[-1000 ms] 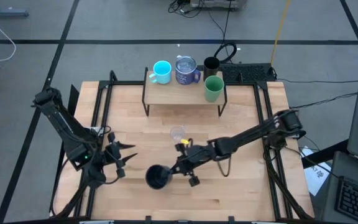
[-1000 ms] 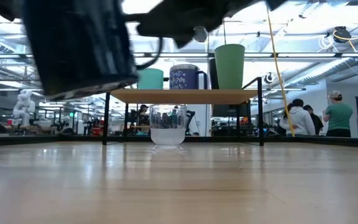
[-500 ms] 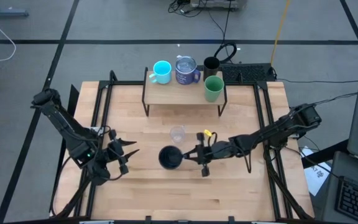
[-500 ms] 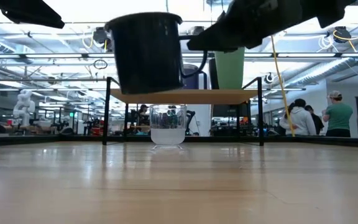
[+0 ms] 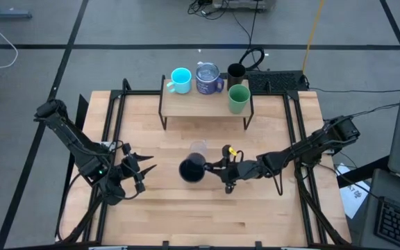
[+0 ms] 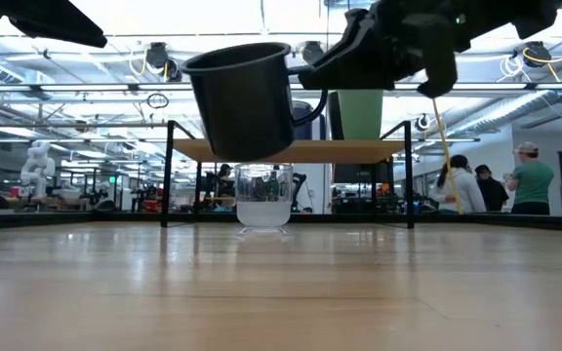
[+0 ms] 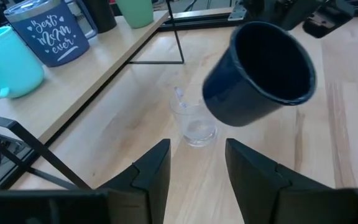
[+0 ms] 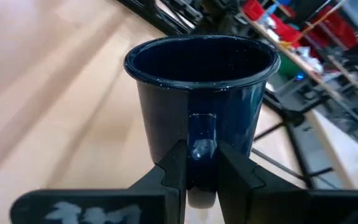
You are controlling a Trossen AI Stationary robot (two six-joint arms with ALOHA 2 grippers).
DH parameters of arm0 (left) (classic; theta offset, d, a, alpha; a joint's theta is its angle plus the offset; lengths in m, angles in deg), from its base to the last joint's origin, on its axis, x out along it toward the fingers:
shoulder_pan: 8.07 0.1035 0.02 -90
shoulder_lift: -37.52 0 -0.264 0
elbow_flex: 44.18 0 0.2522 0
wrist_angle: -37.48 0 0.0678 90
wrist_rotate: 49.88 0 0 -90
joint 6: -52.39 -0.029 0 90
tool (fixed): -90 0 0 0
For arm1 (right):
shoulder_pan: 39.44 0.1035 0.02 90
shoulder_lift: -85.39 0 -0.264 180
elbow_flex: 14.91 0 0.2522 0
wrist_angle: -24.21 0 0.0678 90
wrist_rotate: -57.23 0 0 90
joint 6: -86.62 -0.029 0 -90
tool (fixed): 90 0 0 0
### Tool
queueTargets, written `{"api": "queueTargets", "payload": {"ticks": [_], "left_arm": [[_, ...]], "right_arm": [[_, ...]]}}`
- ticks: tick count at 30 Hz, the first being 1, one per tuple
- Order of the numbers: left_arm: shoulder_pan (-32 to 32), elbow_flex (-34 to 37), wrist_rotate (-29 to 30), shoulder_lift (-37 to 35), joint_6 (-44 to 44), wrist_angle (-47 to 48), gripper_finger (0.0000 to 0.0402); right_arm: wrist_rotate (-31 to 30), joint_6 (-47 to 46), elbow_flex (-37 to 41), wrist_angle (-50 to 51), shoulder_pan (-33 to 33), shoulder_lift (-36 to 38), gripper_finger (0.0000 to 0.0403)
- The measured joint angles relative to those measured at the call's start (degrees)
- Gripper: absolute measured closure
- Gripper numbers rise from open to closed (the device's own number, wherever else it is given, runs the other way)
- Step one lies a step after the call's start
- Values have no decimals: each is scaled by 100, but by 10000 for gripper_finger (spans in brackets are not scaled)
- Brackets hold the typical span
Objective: Stack small to large cups/mugs on shelf
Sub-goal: Put the dark blue mug on the shelf aligned with the other blue mug
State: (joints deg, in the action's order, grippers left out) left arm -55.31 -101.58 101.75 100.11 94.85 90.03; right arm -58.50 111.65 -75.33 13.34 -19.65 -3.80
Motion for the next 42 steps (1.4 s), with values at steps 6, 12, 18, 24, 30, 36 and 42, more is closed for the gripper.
{"api": "queueTargets", "payload": {"ticks": [6,12,18,24,30,36,42], "left_arm": [[0,-2,-2,0,0,-2,245],[0,-1,-1,0,-17,-7,245],[0,-2,0,0,-15,-7,245],[0,-1,0,0,-17,-7,245],[0,-1,0,2,-77,-7,245],[0,0,22,2,-79,-9,245],[-2,2,42,2,-431,-366,245]], "right_arm": [[-372,598,0,-3,7,-2,354],[-896,1207,0,-35,63,-4,355],[-1050,1278,-2,-50,96,-4,355],[-1058,568,-7,-115,144,-4,356],[-1050,-9,-9,-626,289,-9,356],[-1060,-852,-11,-929,242,166,356],[-1101,-1808,-9,-717,197,617,357]]}}
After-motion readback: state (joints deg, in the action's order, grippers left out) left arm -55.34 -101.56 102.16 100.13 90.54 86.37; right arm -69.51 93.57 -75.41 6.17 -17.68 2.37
